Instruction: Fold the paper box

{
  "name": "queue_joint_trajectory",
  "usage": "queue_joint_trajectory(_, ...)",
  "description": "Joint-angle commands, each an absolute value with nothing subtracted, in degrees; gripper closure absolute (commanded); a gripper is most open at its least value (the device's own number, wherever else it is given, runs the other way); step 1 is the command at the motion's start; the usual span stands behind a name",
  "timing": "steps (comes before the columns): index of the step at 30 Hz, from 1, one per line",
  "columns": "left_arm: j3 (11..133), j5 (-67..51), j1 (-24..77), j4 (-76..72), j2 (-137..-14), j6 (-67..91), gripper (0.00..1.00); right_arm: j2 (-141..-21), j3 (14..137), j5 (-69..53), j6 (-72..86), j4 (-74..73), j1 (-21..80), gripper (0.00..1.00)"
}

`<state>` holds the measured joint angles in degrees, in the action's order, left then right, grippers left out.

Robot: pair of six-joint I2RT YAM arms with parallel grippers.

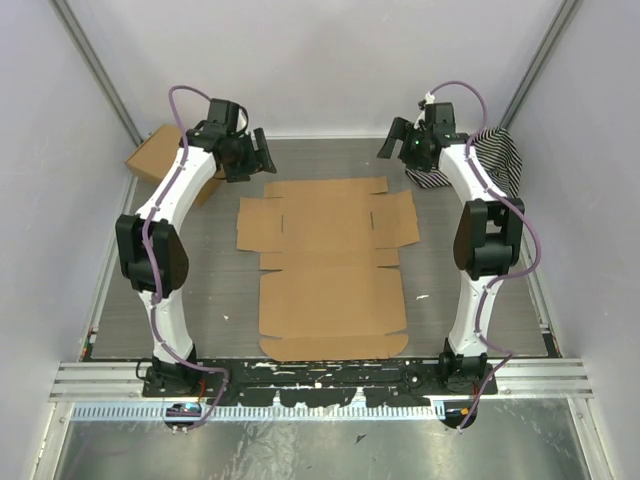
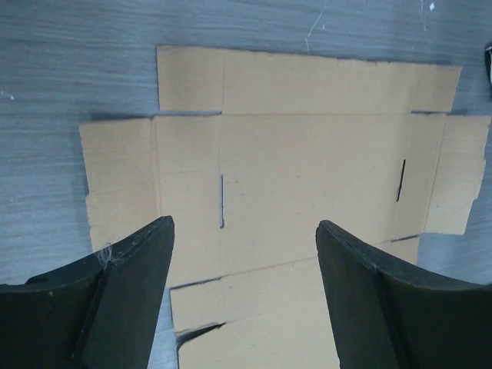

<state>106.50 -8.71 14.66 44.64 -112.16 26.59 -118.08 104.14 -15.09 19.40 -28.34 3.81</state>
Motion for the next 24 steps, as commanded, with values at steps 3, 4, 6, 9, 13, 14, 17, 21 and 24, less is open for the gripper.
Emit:
queue_joint_trajectory(3, 113.1, -9.5, 14.0, 48.7, -117.1, 25.4, 0.19, -122.7, 108.9, -16.2, 18.2, -26.4, 3.3, 0.0)
queue_joint_trajectory(4, 113.3, -9.5, 14.0, 49.4, -117.5, 25.5, 0.19, -123.5, 109.3, -16.0, 18.3, -26.4, 3.3, 0.0)
queue_joint_trajectory(6, 112.3, -10.0, 13.9, 49.8, -117.4, 25.7, 0.2, -125.4, 110.2, -15.8, 18.5, -26.9, 3.2, 0.01)
queue_joint_trajectory(9, 108.7, -10.1, 13.9, 48.1, -115.4, 26.0, 0.2, -128.1, 111.6, -15.4, 18.6, -27.6, 3.1, 0.07)
queue_joint_trajectory(13, 103.7, -10.0, 13.9, 45.0, -112.6, 26.7, 0.21, -130.1, 112.3, -14.1, 18.7, -28.1, 3.1, 0.13)
queue_joint_trajectory(14, 103.1, -9.9, 13.9, 44.9, -112.3, 26.8, 0.21, -130.5, 112.3, -14.1, 18.7, -28.2, 3.1, 0.13)
queue_joint_trajectory(17, 102.7, -10.1, 13.9, 45.6, -112.2, 26.6, 0.21, -131.4, 112.3, -14.6, 18.9, -28.0, 3.1, 0.15)
queue_joint_trajectory(21, 102.3, -9.8, 13.9, 46.7, -112.3, 26.1, 0.21, -132.6, 112.3, -16.7, 18.9, -27.0, 3.2, 0.16)
queue_joint_trajectory(24, 101.1, -9.6, 13.9, 46.3, -111.9, 26.1, 0.21, -133.4, 112.5, -18.1, 18.6, -26.7, 3.2, 0.17)
